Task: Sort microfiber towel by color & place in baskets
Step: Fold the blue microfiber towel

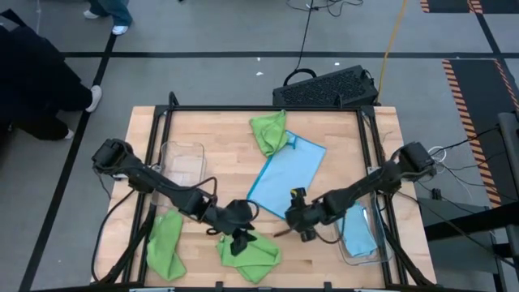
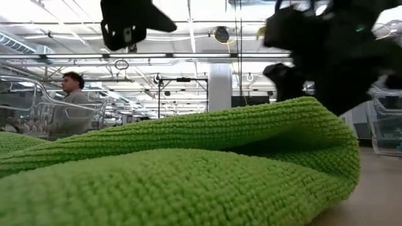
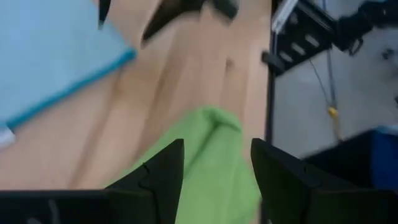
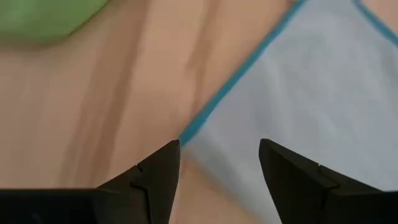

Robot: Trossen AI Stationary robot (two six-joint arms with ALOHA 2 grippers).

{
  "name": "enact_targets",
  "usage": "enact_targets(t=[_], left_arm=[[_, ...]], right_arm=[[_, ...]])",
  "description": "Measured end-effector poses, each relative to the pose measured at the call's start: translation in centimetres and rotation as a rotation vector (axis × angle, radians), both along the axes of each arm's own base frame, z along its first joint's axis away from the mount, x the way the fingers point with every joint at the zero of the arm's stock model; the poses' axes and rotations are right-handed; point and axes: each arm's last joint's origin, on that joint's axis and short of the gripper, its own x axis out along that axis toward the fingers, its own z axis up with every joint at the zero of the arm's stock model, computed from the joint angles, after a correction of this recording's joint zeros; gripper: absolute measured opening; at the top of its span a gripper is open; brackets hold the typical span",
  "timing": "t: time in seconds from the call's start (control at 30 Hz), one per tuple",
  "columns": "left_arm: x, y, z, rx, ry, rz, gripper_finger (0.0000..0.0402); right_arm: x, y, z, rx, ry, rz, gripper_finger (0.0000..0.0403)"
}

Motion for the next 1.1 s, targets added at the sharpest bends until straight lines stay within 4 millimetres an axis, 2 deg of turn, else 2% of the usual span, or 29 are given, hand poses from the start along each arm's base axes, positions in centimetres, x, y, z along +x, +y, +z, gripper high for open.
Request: enact_targets(t=[0.1, 0.2, 0.3, 0.43, 0.6, 0.77, 0.93, 1.1], left_arm=[[-0.3, -0.5, 0.0, 0.087, -0.043, 0.055, 0.0189], [-0.6, -0.9, -0.1, 0.130, -0.044, 0.056, 0.0189], [-1.1, -1.8, 0.1, 0.143, -0.060, 0.012, 0.0189], [-2.1, -2.6, 1.3, 0.082, -0.081, 0.029, 0.0189], [-4.2, -2.2, 2.8, 0.110, -0.047, 0.040, 0.0189], [-6.8, 0.3, 3.9, 0.236, 0.096, 0.035, 0.0189], [-9.2, 2.6, 5.0, 0.317, 0.207, 0.037, 0.0189], [-11.7, 3.3, 6.0, 0.379, 0.250, -0.055, 0.0189]], right_arm=[[1.8, -0.2, -0.2, 0.074, -0.055, -0.123, 0.0209], [4.1, -0.2, 0.5, 0.115, -0.098, -0.186, 0.0209], [6.4, -0.1, 0.7, 0.074, -0.128, -0.181, 0.0208], [8.5, -0.3, 0.4, 0.019, -0.139, -0.197, 0.0208], [8.6, -0.6, -1.0, 0.001, -0.063, -0.240, 0.0208], [8.1, -0.8, -1.5, 0.011, -0.023, -0.297, 0.0196], [8.8, -1.8, -2.5, 0.049, -0.032, -0.355, 0.0140], [10.2, -2.6, -5.2, 0.263, 0.031, -0.475, 0.0067]])
